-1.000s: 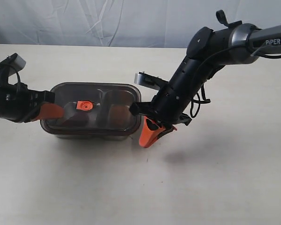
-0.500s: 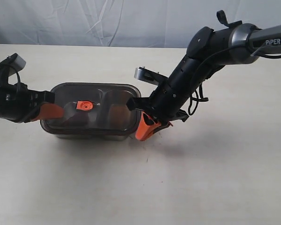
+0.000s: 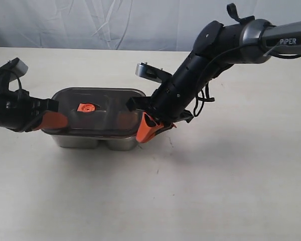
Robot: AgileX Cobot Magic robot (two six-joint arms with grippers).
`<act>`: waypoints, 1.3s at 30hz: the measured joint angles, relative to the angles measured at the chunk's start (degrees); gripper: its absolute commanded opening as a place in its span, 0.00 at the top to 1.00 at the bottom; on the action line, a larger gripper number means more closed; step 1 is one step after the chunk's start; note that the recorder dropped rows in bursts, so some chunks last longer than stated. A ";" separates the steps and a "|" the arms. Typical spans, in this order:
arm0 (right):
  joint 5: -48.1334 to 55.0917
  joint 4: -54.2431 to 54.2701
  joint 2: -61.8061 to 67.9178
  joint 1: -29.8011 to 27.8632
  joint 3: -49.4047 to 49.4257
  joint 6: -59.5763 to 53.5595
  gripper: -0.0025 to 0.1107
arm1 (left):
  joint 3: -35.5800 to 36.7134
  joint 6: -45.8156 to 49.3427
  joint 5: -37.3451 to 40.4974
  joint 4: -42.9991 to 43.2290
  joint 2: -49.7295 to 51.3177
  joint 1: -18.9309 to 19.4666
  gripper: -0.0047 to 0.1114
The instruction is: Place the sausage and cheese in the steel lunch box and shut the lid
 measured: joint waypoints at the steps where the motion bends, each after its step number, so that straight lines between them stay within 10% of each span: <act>1: 0.03 -0.13 0.00 0.13 -0.25 0.12 0.95 | -0.10 0.00 0.00 -0.02 0.00 0.00 0.96; 39: -6.69 -17.92 -3.85 0.69 -7.55 9.12 0.99 | -10.38 -20.71 -3.85 27.12 -1.52 0.00 0.96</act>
